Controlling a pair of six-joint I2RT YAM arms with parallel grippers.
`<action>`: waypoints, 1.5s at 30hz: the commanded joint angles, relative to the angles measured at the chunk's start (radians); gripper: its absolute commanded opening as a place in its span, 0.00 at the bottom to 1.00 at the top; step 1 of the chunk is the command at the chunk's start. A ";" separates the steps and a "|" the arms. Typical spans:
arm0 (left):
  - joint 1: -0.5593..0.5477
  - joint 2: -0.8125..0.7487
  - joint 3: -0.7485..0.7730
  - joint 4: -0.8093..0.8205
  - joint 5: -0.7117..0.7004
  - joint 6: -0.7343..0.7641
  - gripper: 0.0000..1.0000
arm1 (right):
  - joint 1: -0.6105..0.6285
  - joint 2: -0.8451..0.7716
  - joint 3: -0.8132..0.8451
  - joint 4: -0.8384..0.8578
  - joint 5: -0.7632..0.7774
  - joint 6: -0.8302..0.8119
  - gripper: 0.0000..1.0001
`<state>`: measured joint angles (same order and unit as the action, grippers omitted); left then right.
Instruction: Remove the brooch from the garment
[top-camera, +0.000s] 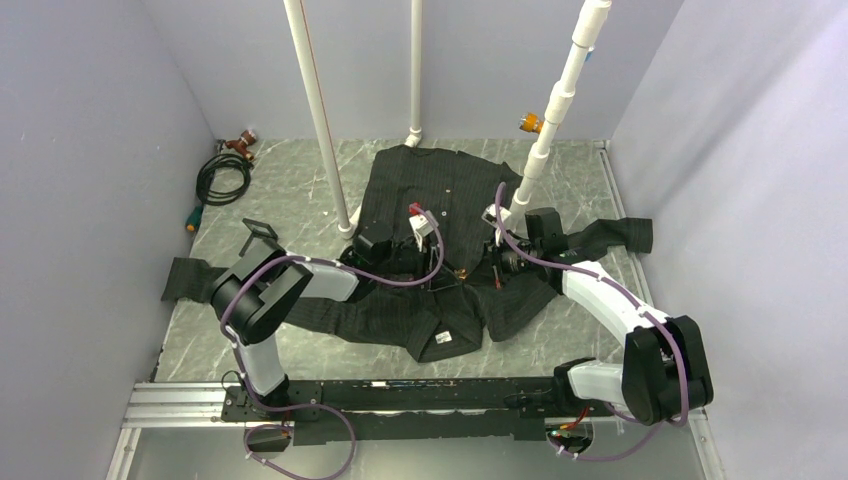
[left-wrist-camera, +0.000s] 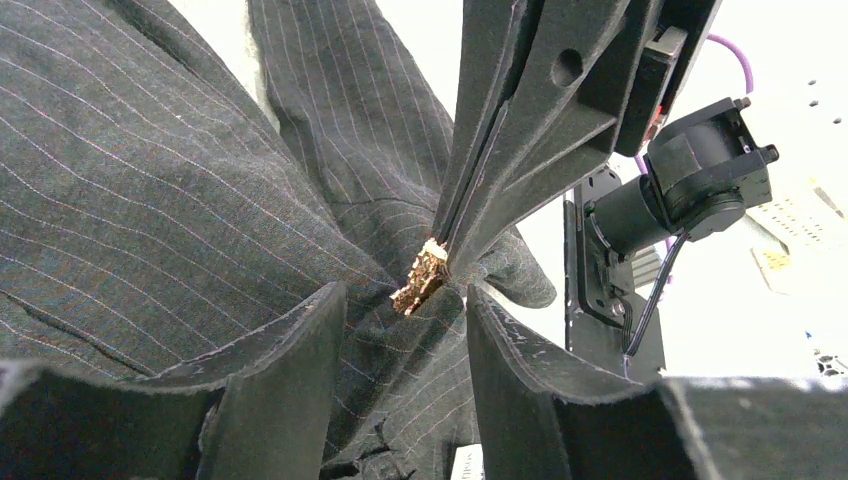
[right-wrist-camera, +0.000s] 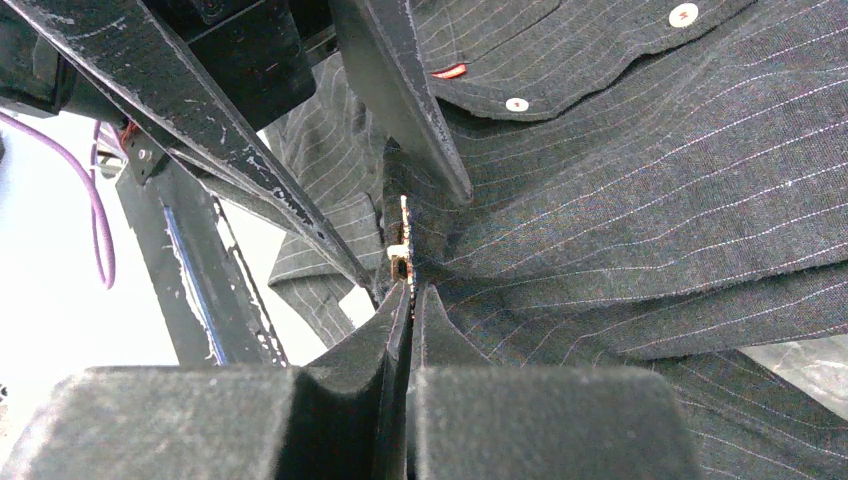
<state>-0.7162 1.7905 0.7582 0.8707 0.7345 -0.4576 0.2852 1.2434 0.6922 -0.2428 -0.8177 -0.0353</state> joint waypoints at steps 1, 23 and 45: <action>-0.009 0.009 0.046 0.030 -0.007 -0.017 0.52 | 0.001 -0.003 -0.004 0.051 -0.012 0.001 0.00; -0.004 0.051 0.055 -0.081 -0.112 0.016 0.51 | -0.001 -0.007 -0.006 0.049 -0.090 -0.035 0.00; 0.046 0.037 -0.017 0.150 0.049 -0.046 0.59 | -0.021 -0.007 -0.011 0.055 -0.064 -0.044 0.00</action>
<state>-0.6777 1.8439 0.7513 0.9329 0.7391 -0.5175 0.2687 1.2442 0.6746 -0.2234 -0.8486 -0.0635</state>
